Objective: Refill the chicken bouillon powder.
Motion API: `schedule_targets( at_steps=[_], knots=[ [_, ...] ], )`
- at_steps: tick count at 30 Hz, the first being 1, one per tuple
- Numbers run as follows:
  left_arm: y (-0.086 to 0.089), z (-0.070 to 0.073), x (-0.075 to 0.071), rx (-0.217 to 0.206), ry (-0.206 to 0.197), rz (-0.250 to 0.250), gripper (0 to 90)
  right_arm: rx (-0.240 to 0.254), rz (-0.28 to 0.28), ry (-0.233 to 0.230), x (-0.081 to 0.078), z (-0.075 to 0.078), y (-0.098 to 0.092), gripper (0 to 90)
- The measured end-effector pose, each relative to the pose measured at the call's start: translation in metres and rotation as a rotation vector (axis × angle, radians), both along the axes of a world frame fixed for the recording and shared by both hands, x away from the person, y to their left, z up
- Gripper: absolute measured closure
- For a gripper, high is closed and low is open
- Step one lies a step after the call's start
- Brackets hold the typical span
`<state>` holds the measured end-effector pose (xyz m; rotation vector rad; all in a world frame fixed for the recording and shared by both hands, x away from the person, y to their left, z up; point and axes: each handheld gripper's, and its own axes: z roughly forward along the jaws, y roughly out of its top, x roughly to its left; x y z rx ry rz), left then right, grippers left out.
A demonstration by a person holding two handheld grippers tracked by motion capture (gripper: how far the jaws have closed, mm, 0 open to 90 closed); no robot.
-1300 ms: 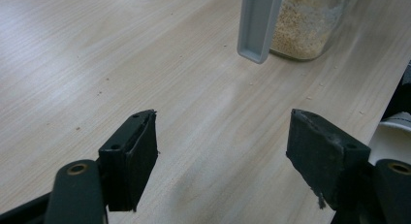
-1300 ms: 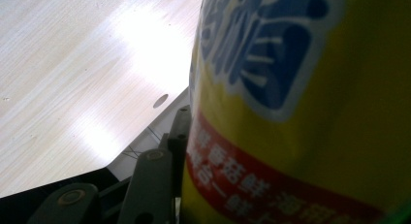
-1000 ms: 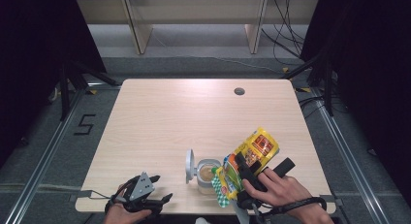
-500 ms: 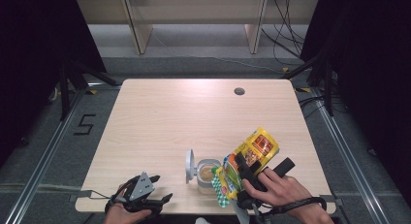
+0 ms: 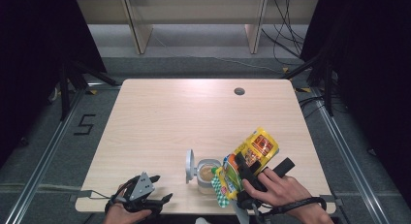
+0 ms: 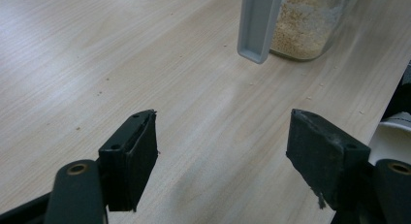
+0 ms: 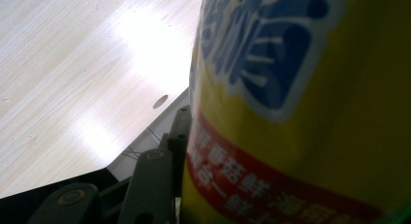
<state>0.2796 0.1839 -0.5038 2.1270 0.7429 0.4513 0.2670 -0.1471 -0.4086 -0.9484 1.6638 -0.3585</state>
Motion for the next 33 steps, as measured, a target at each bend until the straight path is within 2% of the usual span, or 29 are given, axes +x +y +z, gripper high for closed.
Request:
schedule_targets(
  at_steps=[2, 5, 6, 8, 11, 19, 20, 25, 27, 30, 33],
  knots=[
    [0.0003, 0.0, 0.0002, 0.008, 0.004, 0.0, 26.0, 0.023, -0.014, 0.003, -0.0008, -0.0011, -0.0012, 63.7],
    [0.0002, 0.0002, 0.0003, 0.005, 0.007, -0.003, 26.0, 0.008, -0.013, -0.003, -0.0006, 0.0002, -0.0011, 63.8],
    [-0.0001, -0.0002, -0.0001, -0.001, 0.004, 0.002, 26.1, 0.009, -0.011, -0.003, -0.0005, 0.0002, -0.0013, 63.8],
    [0.001, 0.0006, 0.0007, 0.019, -0.007, -0.007, 26.1, 0.01, -0.011, -0.002, -0.0005, 0.0002, -0.0015, 63.8],
    [0.0009, 0.0005, 0.0008, 0.019, 0.007, -0.006, 26.1, 0.013, -0.012, -0.002, -0.0006, -0.0001, -0.0021, 63.8],
    [0.0009, 0.0005, 0.0005, 0.016, -0.003, -0.002, 26.0, 0.01, -0.012, -0.001, -0.0004, 0.0001, -0.0021, 63.8],
    [0.0, 0.0001, -0.0001, 0.0, -0.003, 0.003, 26.0, 0.012, -0.012, -0.002, -0.0005, -0.0002, -0.0021, 63.8],
    [-0.0001, 0.0, 0.0, 0.001, -0.004, 0.003, 26.0, 0.01, -0.013, -0.001, -0.0006, 0.0009, -0.0019, 63.7],
    [0.0008, 0.0004, 0.0005, 0.015, -0.002, -0.001, 26.1, 0.021, -0.015, 0.001, -0.0007, 0.0004, -0.0024, 63.8],
    [0.0, 0.0001, 0.0, 0.002, -0.003, 0.005, 26.0, 0.013, -0.016, -0.001, -0.0008, 0.0009, -0.0027, 65.0],
    [0.0005, 0.0003, 0.0003, 0.009, -0.002, 0.001, 26.0, 0.016, -0.016, 0.0, -0.0011, 0.0008, -0.0027, 65.3]
  ],
)
